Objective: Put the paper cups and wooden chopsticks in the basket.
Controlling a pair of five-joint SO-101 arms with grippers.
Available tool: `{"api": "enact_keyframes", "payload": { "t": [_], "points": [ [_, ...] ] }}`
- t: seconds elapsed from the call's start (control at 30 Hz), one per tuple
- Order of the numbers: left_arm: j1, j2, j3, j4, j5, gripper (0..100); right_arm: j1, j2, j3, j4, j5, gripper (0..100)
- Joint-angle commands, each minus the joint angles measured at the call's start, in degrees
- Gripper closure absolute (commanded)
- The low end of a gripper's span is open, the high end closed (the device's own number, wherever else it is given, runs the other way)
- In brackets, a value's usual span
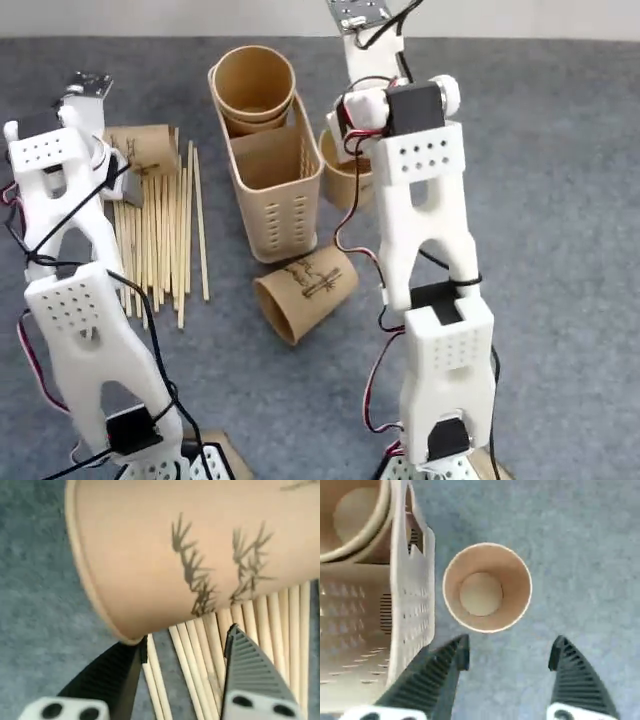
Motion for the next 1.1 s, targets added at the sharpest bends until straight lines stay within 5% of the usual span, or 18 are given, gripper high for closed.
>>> {"api": "enact_keyframes", "payload": {
  "t": [0.0, 0.53, 0.73, 0.9, 1.07],
  "points": [
    [0.7, 0.6, -7.3, -0.4, -0.6, 73, 0.7, -0.9, -0.2, 0.7, 0.5, 73.8],
    [-5.9, 0.8, -34.1, 10.0, -0.3, 73, 0.5, -0.8, -0.2, 0.7, 0.5, 73.8],
    [-10.9, 1.0, -33.1, 10.9, 6.3, 73, 0.4, -0.8, -0.2, 0.7, 0.3, 73.8],
    [-9.2, 1.1, -26.2, 9.9, 18.4, 73, -0.2, -0.7, -0.2, 0.7, 0.3, 73.8],
    [-6.3, 1.0, -18.0, 2.5, 21.3, 73, -0.2, -0.7, -0.1, 0.7, 0.3, 73.8]
  ]
}}
